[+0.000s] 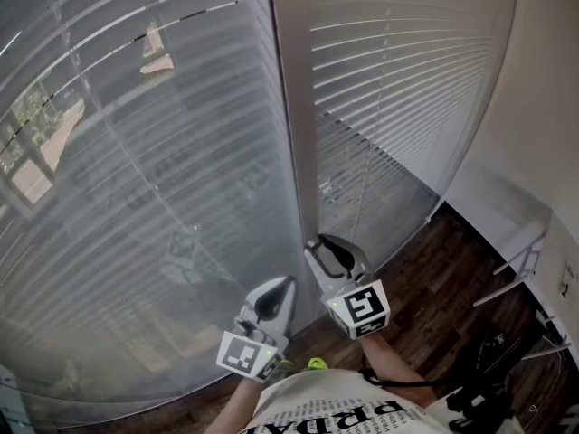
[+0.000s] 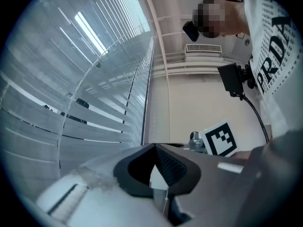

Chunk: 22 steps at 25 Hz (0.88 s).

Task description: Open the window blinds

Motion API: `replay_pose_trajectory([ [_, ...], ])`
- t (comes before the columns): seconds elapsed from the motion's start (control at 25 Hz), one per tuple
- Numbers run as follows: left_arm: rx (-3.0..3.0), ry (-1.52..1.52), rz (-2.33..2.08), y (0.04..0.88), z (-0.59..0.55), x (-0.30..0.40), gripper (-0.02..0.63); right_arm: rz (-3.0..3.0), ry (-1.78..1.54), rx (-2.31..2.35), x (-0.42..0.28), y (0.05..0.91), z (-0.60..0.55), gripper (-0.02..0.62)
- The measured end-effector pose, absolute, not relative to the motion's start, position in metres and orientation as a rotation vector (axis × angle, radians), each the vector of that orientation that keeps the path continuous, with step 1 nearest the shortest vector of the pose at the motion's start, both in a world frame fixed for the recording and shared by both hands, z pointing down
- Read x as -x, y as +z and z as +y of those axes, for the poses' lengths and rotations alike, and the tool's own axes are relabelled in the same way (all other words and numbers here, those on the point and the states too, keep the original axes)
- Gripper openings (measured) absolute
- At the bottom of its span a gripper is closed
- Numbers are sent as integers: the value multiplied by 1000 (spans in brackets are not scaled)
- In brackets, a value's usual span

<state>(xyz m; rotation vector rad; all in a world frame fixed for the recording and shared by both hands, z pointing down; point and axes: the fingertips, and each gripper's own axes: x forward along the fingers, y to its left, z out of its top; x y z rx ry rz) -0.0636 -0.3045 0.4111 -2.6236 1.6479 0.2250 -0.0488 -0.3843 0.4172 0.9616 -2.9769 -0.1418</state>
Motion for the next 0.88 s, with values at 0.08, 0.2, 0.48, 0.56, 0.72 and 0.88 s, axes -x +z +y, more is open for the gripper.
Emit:
replay_pose_trajectory([
  [0.08, 2626, 221, 1647, 411, -305, 63, -9, -2981, -121, -971, 48, 417, -386, 124],
  [0.2, 2627, 205, 1639, 412, -304, 64, -9, -2987, -100, -980, 47, 417, -387, 124],
  [0.48, 2619, 216, 1609, 407, -304, 63, -9, -2995, -97, -987, 48, 418, -388, 124],
  [0.56, 2628, 199, 1616, 409, -304, 64, -9, -2977, -113, -958, 49, 420, -387, 124],
  [0.72, 2640, 195, 1617, 408, -305, 63, -9, -2884, -275, -854, 49, 420, -382, 124],
  [0.88, 2638, 212, 1579, 401, -305, 58, -9, -2624, -684, -808, 45, 424, -375, 125],
])
